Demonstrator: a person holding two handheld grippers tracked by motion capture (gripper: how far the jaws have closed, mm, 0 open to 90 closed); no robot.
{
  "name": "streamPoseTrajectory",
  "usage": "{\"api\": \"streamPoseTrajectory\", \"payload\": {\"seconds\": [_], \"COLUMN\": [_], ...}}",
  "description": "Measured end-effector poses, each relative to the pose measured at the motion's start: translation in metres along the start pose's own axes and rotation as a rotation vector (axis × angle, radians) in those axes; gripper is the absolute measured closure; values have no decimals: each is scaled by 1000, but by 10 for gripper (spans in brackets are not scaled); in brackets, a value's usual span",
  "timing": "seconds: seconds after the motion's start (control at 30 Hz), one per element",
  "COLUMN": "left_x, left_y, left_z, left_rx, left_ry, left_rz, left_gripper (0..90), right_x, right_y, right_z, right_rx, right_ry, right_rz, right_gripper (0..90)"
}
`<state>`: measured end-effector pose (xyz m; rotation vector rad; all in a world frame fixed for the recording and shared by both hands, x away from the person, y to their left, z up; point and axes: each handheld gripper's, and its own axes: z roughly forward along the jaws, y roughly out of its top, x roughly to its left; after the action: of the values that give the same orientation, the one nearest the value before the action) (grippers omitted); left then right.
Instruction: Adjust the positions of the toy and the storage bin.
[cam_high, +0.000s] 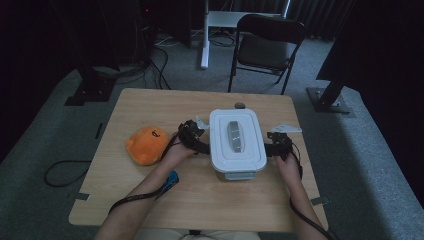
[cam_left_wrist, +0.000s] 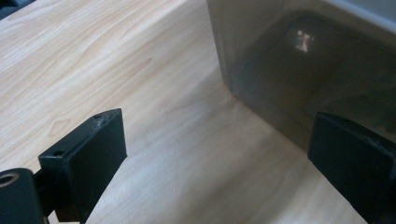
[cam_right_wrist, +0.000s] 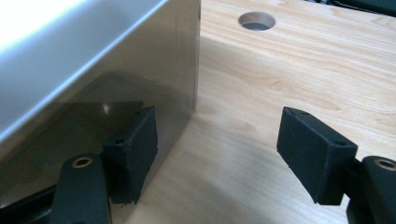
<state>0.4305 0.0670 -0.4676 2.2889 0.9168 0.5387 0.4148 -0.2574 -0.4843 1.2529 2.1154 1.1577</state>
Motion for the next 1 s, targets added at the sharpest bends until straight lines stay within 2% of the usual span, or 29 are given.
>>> {"api": "streamPoseTrajectory", "payload": {"seconds": [0.13,0.23,0.37,0.53,0.77,0.87,1.0], "left_x": [-4,-8,-10,-16,-25,-30,-34], "left_y": [-9,-15,-23,-33,-44,-47,-51], "left_z": [-8,-15,-24,-34,-42,-46,-51], "left_rx": [-9,-7,-3,-15,-38,-39,-41], "left_ry": [-6,3,0,6,-23,-35,-64], "left_rz": [-1,22,31,32,30,41,21], "left_gripper": [49,49,49,49,49,49,48], "right_x": [6,13,22,28,35,35,36], "right_y": [-5,-8,-12,-17,-23,-25,-29], "right_z": [-4,-7,-11,-15,-21,-22,-25], "right_rx": [-9,-15,-21,-29,-43,-47,-55], "right_ry": [18,30,41,81,86,85,90], "right_rz": [-6,-20,-45,-55,-71,-74,-61], "right_gripper": [282,286,286,286,286,285,286]}}
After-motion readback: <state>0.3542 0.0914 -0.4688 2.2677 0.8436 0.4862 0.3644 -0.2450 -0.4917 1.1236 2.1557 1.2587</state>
